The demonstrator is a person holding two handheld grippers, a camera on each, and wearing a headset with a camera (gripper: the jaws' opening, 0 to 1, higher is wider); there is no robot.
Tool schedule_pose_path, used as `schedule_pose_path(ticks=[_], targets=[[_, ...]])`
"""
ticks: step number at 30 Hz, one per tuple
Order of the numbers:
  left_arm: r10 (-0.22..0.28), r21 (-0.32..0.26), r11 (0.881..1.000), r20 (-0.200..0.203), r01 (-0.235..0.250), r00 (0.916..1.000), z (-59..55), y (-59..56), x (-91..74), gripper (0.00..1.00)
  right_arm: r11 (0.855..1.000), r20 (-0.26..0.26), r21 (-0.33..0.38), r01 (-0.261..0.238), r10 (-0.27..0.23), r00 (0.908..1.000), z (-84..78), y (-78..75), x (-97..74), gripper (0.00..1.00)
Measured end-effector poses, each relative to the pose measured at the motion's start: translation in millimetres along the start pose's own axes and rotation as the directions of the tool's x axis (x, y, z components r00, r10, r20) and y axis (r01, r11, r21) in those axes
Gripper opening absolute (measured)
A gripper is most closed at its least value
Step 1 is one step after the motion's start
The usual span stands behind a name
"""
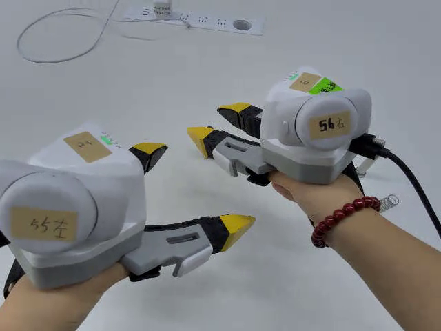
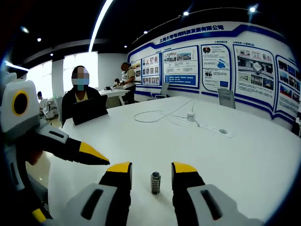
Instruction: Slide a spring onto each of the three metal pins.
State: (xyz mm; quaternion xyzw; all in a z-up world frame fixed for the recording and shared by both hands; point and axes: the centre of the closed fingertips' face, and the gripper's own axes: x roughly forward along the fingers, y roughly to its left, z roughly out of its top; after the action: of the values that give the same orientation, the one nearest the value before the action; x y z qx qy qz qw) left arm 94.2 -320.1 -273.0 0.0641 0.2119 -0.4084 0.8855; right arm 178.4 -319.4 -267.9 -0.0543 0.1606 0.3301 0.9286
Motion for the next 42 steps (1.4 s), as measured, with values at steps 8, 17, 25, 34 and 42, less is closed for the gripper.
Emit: schedule_pose_path(ticks=[8, 17, 25, 34, 42], targets=[[-0.003, 0.012, 1.0, 0.001, 0.003, 1.0, 3.2, -2.6, 0.5, 0.83, 0.998, -0.008, 0.048, 0.034, -0.034, 0.9994, 6.4, -9.6, -16.7, 0.5], [-0.01, 0.028, 1.0, -0.002, 0.01, 0.9999, 6.1, -6.5, 1.9, 0.81, 0.996, -0.004, 0.052, 0.072, -0.072, 0.9974, 12.6, -18.5, -35.9, 0.53], [-0.016, 0.058, 0.998, -0.013, 0.016, 0.9998, 7.5, -6.5, 4.5, 0.78, 0.99, -0.01, 0.08, 0.12, -0.12, 0.9928, 10.5, -29.9, -56.1, 0.56], [-0.027, 0.076, 0.997, -0.028, 0.029, 0.9992, 7.6, -10.0, 10.4, 0.74, 0.979, -0.015, 0.115, 0.167, -0.166, 0.986, 2.5, -41.3, -84.4, 0.57], [-0.04, 0.093, 0.995, -0.036, 0.043, 0.9985, 8.8, -13.4, 13.4, 0.7, 0.976, -0.031, 0.114, 0.185, -0.182, 0.9828, -9.9, -49.3, -107.1, 0.58]])
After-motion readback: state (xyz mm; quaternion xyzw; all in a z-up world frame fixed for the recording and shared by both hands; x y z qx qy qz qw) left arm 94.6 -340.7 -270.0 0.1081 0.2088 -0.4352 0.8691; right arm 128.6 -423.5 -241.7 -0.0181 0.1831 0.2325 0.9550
